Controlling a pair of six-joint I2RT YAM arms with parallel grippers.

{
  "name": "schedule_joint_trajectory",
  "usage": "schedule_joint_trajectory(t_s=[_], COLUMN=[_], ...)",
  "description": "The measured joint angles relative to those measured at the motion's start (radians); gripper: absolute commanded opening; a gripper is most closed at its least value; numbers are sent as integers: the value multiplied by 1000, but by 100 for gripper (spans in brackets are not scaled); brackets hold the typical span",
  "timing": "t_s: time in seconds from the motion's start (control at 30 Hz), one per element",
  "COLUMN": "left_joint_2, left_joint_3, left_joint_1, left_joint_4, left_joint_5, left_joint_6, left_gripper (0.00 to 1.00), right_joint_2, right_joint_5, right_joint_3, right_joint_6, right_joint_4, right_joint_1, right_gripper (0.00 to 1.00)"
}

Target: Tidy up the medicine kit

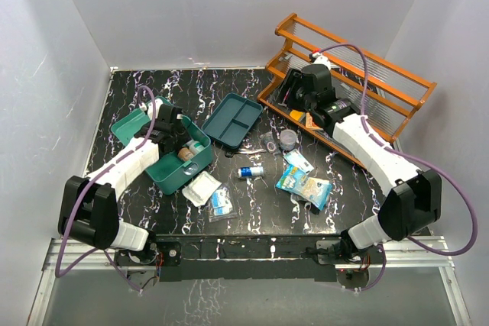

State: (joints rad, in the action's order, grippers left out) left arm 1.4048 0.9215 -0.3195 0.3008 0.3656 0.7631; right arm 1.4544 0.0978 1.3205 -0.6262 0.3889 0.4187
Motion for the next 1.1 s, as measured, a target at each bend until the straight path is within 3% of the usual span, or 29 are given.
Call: schedule_joint_trajectory(t_s=[0.3,0.5,0.9,1.1], left_joint_2=[24,93,120,122], left_joint_3=[-1,-1,-55,-58], left_joint_1=[16,16,17,19], left_joint_4=[-48,-43,-64,-74], left_joint_5=[27,40,34,-8], left_joint_6=[-88,3,125,157], left_gripper=[43,44,29,27], right_joint_2=[30,63,99,99], right_joint_5=[-1,-10,-27,-27], right_joint_3=[1,50,73,75], right_joint_6=[0,14,50,53], right_joint_4=[-3,-1,11,13], right_joint_1=[0,0,0,0], right_gripper=[49,49,49,49])
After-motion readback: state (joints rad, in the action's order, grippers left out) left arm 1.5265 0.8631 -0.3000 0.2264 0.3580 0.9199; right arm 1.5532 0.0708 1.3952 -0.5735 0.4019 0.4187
